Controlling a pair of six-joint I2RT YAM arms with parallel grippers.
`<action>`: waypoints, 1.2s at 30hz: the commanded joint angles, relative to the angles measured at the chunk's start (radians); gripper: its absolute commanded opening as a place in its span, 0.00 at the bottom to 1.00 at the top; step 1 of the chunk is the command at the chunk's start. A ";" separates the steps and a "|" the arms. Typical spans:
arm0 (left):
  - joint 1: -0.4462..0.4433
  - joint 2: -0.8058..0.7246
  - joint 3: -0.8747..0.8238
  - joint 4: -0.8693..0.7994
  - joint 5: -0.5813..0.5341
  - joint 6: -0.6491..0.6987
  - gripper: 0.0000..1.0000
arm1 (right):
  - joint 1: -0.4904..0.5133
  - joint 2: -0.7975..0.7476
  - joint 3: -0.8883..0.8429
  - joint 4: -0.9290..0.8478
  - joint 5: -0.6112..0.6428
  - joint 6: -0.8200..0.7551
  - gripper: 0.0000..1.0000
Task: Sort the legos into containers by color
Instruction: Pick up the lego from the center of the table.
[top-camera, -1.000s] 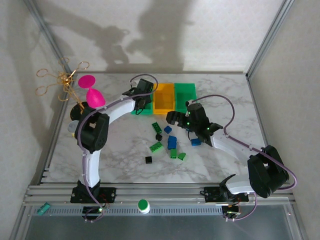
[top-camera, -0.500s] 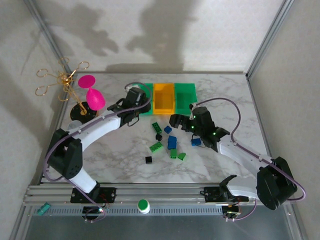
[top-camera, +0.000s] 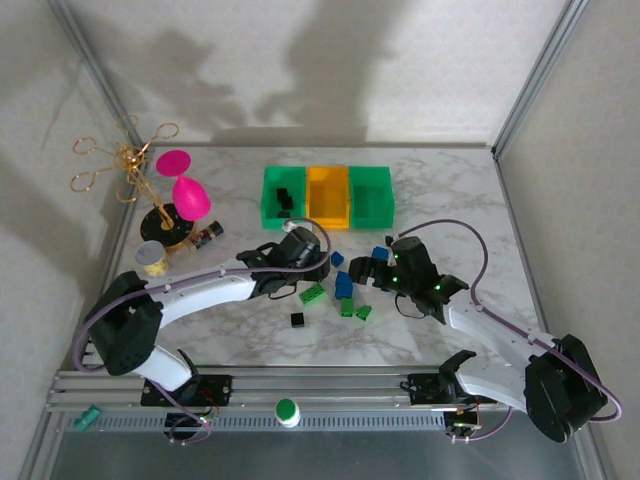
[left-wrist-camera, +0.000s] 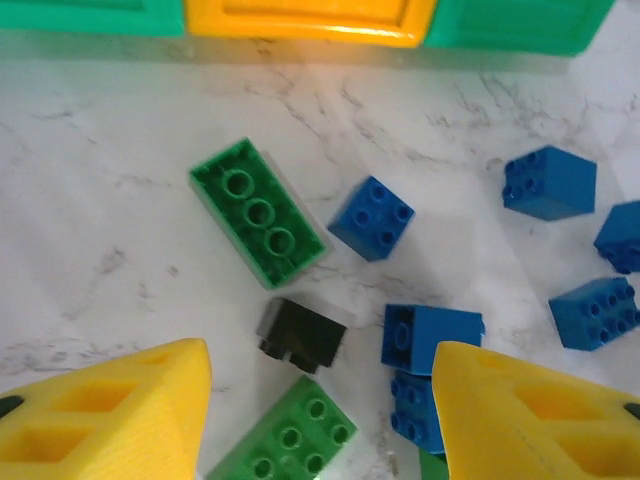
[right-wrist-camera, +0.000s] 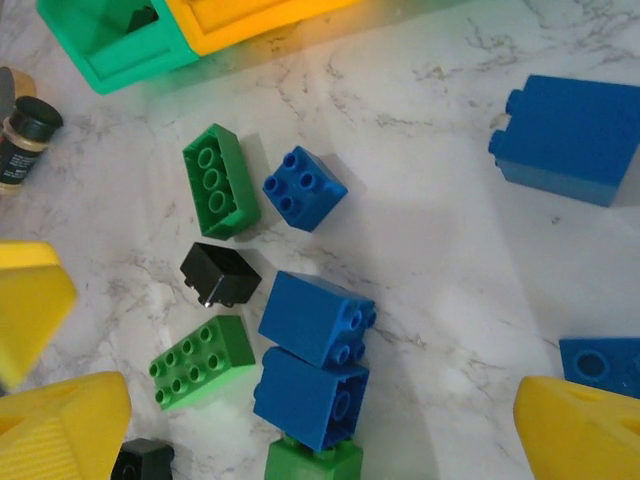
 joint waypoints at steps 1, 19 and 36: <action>-0.034 0.079 0.040 -0.066 -0.068 -0.029 0.61 | -0.004 -0.038 -0.013 -0.071 0.027 0.031 0.99; -0.039 0.318 0.192 -0.114 -0.176 0.049 0.58 | -0.049 -0.136 -0.028 -0.122 0.045 0.081 0.99; -0.022 0.349 0.164 -0.071 -0.146 0.038 0.48 | -0.054 -0.139 -0.027 -0.119 0.043 0.090 0.99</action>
